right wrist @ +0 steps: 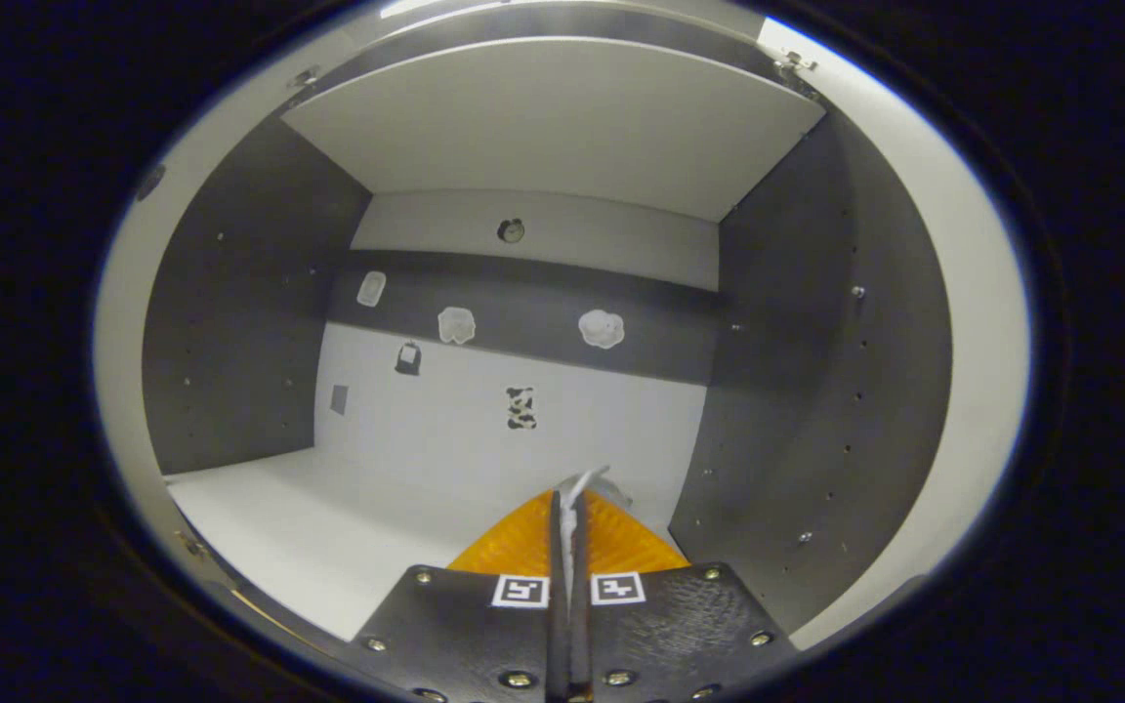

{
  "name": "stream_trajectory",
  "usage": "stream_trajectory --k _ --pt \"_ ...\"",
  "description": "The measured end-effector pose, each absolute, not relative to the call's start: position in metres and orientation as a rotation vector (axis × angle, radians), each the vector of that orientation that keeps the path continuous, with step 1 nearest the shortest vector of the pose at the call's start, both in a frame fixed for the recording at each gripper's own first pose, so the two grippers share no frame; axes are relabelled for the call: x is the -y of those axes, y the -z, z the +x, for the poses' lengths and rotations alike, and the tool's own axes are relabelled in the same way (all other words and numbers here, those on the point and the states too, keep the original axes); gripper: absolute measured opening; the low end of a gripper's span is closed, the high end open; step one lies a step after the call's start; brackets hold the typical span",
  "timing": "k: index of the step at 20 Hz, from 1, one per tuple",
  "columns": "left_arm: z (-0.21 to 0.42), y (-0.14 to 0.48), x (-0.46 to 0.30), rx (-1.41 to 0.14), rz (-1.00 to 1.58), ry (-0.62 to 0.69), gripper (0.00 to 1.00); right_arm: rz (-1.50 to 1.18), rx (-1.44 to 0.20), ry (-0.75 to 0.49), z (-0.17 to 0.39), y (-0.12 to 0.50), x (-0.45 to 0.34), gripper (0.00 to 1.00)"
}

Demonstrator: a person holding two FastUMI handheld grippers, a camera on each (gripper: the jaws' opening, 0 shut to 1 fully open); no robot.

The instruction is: Grab one shoe with the right hand and put it into the shoe cabinet, grab the other shoe with the left hand and put it into the shoe cabinet; then close the right door with the right hand and the left door with the left hand.

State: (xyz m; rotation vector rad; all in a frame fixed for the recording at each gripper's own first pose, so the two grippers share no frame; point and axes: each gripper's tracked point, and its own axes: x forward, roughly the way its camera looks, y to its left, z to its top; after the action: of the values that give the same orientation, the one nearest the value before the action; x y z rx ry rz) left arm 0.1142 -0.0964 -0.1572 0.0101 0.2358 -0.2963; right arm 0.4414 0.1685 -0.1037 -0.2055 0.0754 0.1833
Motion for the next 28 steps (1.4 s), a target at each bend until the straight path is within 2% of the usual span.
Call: stream_trajectory --k 4,5,6,7,9,11,15,20,28 --pt "0.110 0.165 0.093 -0.255 0.015 0.284 0.95 -0.236 -0.100 -0.196 0.446 0.115 -0.176 0.02" --pt "0.109 0.166 0.092 -0.259 0.016 0.281 0.95 -0.247 -0.065 -0.189 0.441 0.104 -0.178 0.09" --pt "0.107 0.166 0.091 -0.262 0.018 0.278 0.95 -0.247 -0.027 -0.164 0.433 0.088 -0.175 0.20" --pt "0.106 0.167 0.091 -0.265 0.019 0.275 0.95 -0.247 -0.006 -0.150 0.424 0.079 -0.174 0.45" --pt "0.102 0.167 0.090 -0.266 0.015 0.271 0.95 -0.230 0.024 -0.150 0.401 0.063 -0.175 0.79" --pt "0.098 0.171 0.091 -0.277 0.010 0.275 0.95 -0.199 0.058 -0.118 0.374 0.050 -0.166 0.98" --pt "0.088 0.193 0.096 -0.338 -0.020 0.299 0.95 -0.107 0.088 -0.125 0.307 0.035 -0.157 0.97" --pt "0.081 0.241 0.092 -0.390 -0.017 0.278 0.95 -0.072 0.141 -0.069 0.213 0.031 -0.123 0.98" --pt "0.064 0.351 0.095 -0.593 0.001 0.273 0.96 -0.087 0.144 -0.065 0.102 0.096 -0.102 0.98"
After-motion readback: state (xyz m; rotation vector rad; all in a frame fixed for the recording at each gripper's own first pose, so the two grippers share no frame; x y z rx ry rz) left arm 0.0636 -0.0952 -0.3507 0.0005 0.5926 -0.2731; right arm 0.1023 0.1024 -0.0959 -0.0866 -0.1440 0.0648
